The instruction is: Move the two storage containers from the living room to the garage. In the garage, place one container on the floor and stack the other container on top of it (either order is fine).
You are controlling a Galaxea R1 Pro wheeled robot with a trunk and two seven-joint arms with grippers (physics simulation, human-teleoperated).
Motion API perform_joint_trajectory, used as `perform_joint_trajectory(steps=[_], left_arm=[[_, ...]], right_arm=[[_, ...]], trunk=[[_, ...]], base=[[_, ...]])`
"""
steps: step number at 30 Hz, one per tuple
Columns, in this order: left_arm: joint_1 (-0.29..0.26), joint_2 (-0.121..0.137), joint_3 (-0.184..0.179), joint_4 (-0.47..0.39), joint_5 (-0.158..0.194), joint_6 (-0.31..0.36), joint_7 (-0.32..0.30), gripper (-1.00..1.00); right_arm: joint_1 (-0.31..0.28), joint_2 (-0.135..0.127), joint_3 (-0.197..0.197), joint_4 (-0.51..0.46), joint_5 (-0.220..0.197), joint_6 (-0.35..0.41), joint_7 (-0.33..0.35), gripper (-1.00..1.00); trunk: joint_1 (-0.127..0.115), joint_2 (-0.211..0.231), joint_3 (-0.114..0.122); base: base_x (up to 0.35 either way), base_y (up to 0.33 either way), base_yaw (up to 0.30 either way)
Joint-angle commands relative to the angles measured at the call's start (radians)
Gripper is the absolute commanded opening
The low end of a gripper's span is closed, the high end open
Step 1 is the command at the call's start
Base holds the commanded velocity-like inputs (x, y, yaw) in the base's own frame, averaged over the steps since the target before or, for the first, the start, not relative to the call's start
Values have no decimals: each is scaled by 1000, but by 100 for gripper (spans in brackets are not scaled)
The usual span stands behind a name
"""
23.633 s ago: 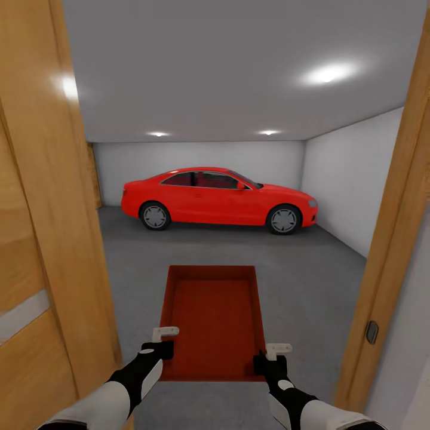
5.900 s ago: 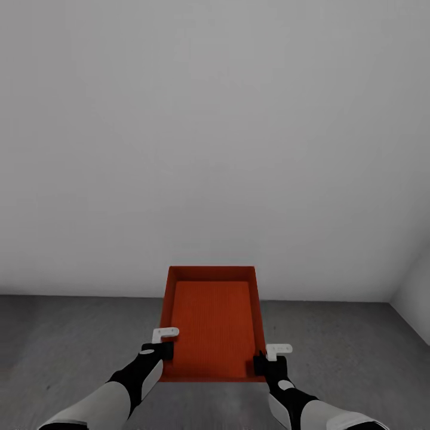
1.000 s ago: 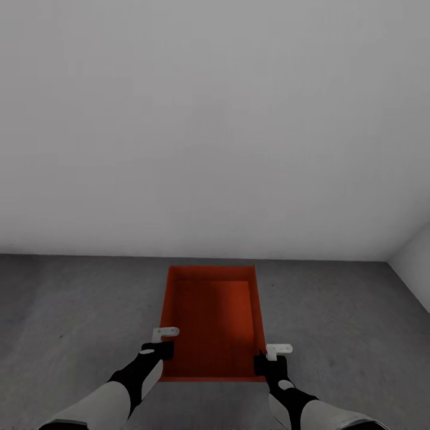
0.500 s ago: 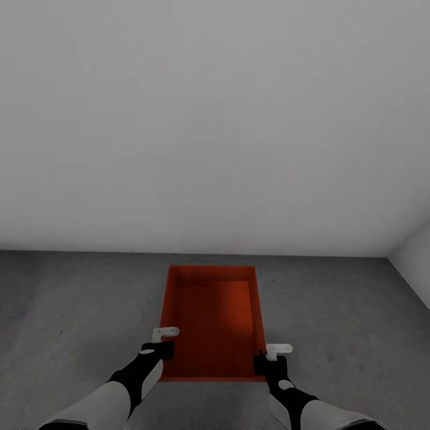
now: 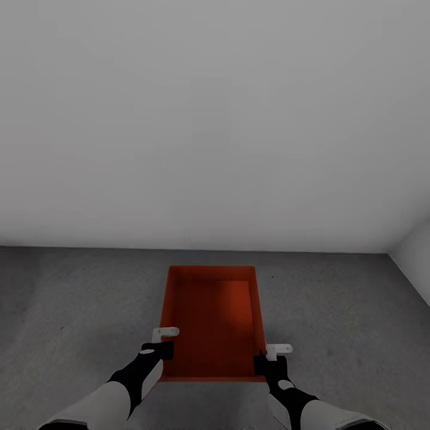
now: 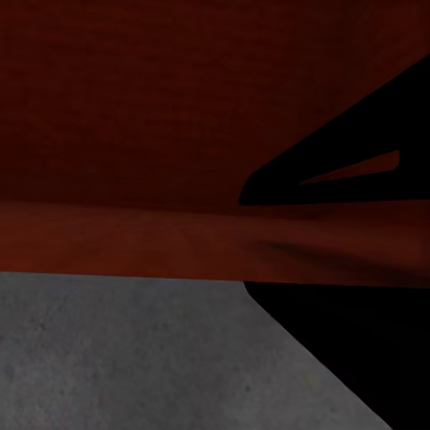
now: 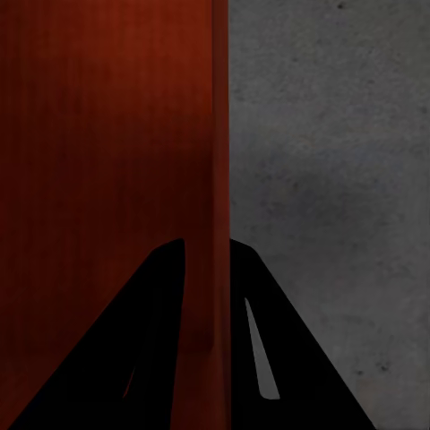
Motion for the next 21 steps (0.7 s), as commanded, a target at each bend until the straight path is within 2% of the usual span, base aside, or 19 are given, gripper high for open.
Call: perform_joint_trajectory(steps=[1,21], left_arm=[[-1,1,74,-11,10,8,11,-100],[-1,1,74,-11,10,8,11,-100]], right_arm=[[0,-4,-37,3,-37,-8,-10,-100],[0,-4,-37,2,-38,-8,-10,-100]], trunk=[[0,-1,-3],[0,-1,-35]], base=[[0,0,0],[0,0,0]])
